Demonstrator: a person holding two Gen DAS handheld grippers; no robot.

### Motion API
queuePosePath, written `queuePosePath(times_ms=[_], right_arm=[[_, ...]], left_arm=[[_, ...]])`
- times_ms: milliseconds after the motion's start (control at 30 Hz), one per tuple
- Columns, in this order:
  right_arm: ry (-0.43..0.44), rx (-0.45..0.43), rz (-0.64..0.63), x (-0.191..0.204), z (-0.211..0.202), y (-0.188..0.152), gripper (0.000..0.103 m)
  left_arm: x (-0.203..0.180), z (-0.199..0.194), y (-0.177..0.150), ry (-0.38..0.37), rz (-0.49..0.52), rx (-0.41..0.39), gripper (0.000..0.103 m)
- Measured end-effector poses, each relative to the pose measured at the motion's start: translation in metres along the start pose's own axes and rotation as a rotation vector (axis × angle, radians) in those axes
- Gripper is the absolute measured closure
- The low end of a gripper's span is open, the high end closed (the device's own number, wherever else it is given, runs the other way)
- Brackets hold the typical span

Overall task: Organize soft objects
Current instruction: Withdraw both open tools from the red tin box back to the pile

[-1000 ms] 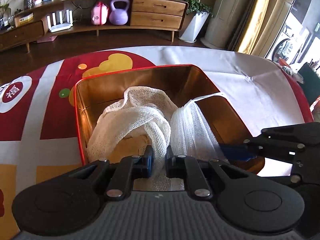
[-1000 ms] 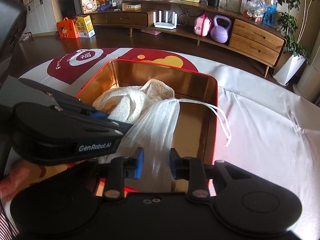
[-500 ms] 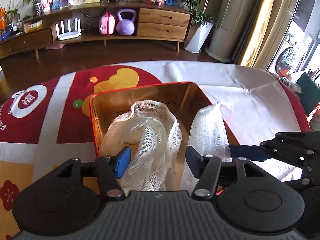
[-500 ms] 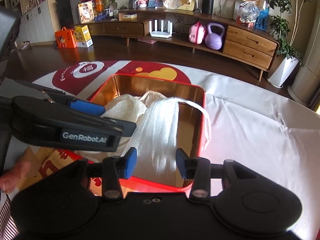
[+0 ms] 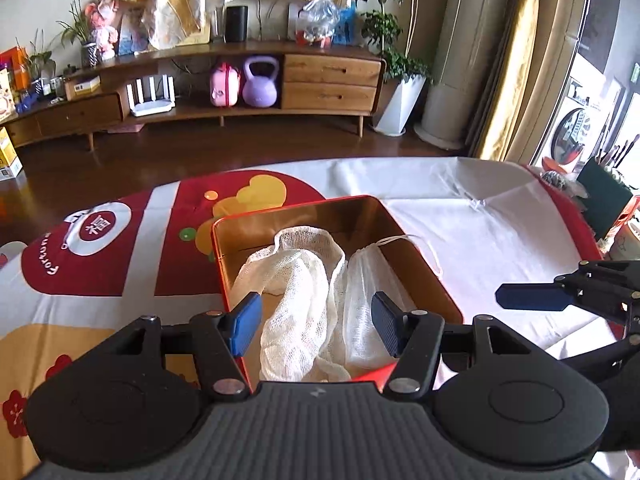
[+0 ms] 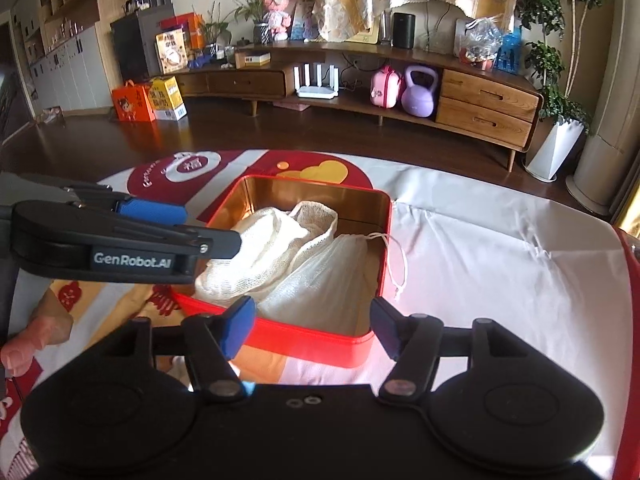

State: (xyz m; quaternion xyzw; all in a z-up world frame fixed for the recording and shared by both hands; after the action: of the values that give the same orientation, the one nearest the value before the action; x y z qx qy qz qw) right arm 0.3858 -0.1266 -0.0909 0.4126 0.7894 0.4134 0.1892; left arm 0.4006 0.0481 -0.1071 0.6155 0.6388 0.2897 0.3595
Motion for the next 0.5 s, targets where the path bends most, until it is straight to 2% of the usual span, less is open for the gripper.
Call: queuePosePath(times_ms=[500], right_arm=[[0.014, -0.061, 0.041, 0.011, -0.07, -0.012, 0.021]], left_arm=[[-0.022, -0.073, -0.008, -0.015, 0.019, -0.054, 0.043]])
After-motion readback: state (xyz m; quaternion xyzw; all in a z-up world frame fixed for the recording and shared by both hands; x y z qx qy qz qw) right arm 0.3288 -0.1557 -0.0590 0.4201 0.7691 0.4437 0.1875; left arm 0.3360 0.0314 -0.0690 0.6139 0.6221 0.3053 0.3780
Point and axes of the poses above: each gripper's, at about its wrist camera, not at the fingertips, and z roughly the way its jaws point, x to its left, y to its top, the point moved 10 cm from there along z, roughly the way its jaws point, and after that the axes turned 9 degrees about -x, right-handed, at the moved point
